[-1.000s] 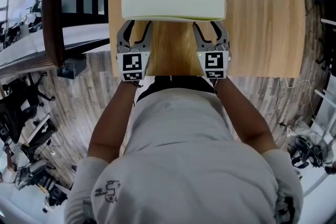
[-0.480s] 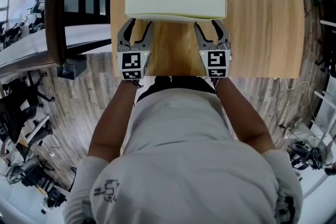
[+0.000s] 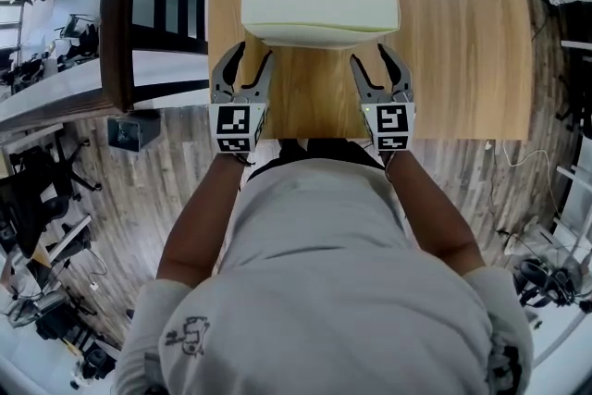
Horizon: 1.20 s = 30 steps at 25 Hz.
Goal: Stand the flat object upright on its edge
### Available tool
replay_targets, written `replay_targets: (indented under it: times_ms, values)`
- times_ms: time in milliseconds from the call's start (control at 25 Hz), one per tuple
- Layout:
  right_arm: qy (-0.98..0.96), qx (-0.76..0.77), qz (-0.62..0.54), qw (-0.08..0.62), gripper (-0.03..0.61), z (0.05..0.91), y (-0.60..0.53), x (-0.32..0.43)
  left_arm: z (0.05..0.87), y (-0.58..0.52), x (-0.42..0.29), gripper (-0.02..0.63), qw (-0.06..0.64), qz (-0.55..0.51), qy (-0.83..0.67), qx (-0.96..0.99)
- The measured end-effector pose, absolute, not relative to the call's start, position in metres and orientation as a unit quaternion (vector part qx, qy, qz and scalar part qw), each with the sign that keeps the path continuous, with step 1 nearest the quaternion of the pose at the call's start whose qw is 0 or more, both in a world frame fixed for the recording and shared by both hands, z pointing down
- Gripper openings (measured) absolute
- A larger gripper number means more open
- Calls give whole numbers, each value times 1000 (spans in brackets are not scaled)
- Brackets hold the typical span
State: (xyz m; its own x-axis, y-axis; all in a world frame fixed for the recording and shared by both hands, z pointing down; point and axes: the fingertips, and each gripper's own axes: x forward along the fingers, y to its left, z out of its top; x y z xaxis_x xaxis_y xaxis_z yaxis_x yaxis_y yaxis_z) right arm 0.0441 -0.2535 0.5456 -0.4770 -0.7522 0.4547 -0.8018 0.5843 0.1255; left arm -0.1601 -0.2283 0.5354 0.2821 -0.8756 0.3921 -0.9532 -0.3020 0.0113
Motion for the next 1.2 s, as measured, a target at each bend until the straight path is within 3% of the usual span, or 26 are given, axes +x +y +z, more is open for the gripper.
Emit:
replay_targets:
  times_ms: [400, 760, 1040, 1200]
  values:
    - [-861, 471, 33, 188, 191, 491, -220, 38, 493, -204, -163, 218, 105, 132, -560, 811]
    - [-874, 460, 12, 156, 48, 452, -181, 23, 454, -166, -172, 106, 83, 107, -549, 825]
    - [-878, 458, 2, 140, 6, 432, -157, 14, 437, -140, -178, 9, 78, 93, -532, 838]
    - [-880, 455, 0, 134, 5, 421, -143, 14, 428, -127, -180, 6, 76, 87, -521, 846]
